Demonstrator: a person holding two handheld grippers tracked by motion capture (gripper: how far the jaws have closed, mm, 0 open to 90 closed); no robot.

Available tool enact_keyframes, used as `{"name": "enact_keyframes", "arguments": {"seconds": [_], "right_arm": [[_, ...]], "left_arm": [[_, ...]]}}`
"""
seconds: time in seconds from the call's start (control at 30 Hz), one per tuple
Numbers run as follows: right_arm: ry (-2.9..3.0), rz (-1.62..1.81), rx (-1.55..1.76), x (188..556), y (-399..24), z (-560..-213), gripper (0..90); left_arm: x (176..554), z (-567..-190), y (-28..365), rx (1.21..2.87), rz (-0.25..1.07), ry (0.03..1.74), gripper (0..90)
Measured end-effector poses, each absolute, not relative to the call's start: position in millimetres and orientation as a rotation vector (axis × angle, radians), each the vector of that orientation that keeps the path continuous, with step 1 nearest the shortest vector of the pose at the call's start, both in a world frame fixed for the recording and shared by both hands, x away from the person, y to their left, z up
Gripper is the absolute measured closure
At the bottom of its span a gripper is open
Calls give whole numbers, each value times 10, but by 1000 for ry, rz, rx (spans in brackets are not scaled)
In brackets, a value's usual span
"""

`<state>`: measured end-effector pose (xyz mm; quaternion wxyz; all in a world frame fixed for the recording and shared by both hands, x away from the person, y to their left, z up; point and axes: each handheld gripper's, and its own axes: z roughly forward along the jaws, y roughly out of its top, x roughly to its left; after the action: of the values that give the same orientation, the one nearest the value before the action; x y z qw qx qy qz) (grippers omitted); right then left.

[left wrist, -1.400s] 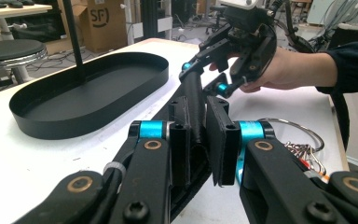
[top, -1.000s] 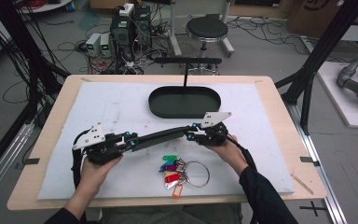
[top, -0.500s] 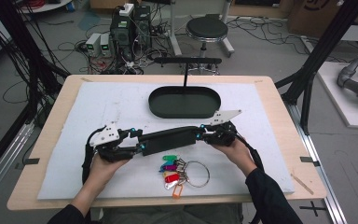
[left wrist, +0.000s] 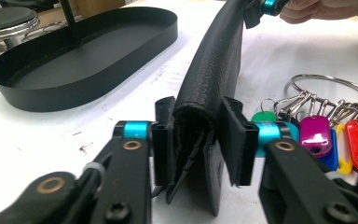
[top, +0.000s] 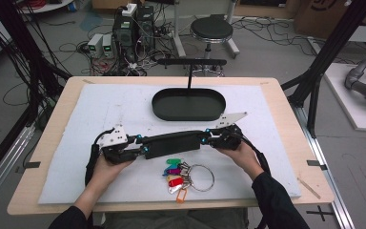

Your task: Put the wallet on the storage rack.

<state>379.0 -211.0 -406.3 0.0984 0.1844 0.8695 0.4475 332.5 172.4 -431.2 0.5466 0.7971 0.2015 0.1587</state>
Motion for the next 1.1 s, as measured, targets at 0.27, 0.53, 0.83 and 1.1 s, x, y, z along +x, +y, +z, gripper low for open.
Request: {"name": "enact_keyframes", "arguments": {"seconds": [0.27, 0.53, 0.83, 1.1], "right_arm": [[2525, 1367, 532, 3773, -2158, -4017, 610], [2321, 1408, 623, 3683, -2549, -3790, 495], [1993, 1423, 919, 3646, -3288, -3663, 494], [1813, 1411, 1161, 3670, -3697, -3743, 479]], "left_arm": [[3328, -4299, 1697, 1882, 372, 440, 743], [3351, -4159, 1657, 1870, 393, 418, 750], [3507, -3929, 1537, 1811, 433, 415, 749], [3743, -3797, 1373, 1786, 464, 418, 750]]}}
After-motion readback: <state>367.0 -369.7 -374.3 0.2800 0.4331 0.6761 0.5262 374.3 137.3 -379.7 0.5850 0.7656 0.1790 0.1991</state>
